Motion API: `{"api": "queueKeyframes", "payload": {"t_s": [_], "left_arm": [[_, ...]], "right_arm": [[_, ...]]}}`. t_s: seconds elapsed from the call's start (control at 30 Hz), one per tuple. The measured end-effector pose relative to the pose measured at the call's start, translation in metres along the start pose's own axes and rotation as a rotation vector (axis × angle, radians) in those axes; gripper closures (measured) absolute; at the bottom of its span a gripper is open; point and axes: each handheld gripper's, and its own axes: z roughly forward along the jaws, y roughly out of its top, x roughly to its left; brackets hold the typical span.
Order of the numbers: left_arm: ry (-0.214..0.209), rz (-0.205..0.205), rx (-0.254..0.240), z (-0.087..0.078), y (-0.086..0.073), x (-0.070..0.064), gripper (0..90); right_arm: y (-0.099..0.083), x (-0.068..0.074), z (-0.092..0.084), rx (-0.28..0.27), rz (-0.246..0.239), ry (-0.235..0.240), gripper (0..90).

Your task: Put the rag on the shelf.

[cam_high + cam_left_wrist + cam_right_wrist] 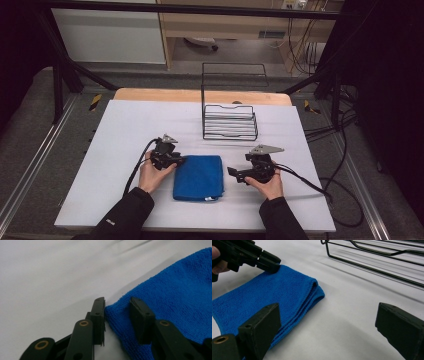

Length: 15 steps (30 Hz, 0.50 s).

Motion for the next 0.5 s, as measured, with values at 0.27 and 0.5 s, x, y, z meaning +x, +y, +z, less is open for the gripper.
{"api": "queueKeyframes", "payload": {"t_s": [0.27,0.5], "left_arm": [[-0.006,0.002,0.003,-0.0006,-0.0006,-0.0021,77.9],[-0.002,0.012,-0.001,-0.0004,-0.0019,-0.0032,83.3]], "right_arm": [[0.0014,-0.0005,0.0013,-0.004,0.007,-0.004,5.1],[0.0086,0.0024,0.0067,-0.008,0.002,-0.014,2.5]]}}
